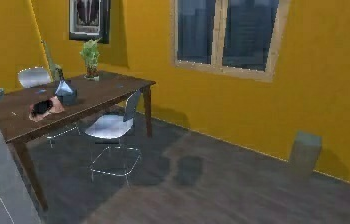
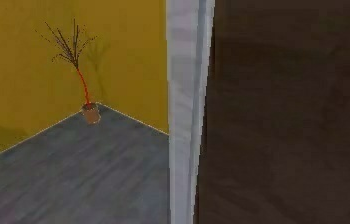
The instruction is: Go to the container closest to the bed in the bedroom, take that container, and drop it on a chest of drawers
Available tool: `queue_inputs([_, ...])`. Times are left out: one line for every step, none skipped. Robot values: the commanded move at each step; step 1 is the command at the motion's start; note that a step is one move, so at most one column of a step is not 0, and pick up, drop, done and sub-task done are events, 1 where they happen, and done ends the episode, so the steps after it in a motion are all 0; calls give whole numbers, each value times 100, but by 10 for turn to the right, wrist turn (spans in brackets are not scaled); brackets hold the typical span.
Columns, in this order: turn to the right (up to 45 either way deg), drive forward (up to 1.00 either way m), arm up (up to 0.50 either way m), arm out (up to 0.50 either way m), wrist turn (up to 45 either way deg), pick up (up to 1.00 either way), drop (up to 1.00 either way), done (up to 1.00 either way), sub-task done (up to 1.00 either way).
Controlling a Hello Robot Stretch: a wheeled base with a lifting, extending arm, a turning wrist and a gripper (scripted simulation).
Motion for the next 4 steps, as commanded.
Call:
queue_inputs([-450, 0, 0, 0, 0, 0, 0, 0, 0])
queue_inputs([-90, 0, 0, 0, 0, 0, 0, 0, 0])
queue_inputs([0, 5, 0, 0, 0, 0, 0, 0, 0])
queue_inputs([450, 0, 0, 0, 0, 0, 0, 0, 0])
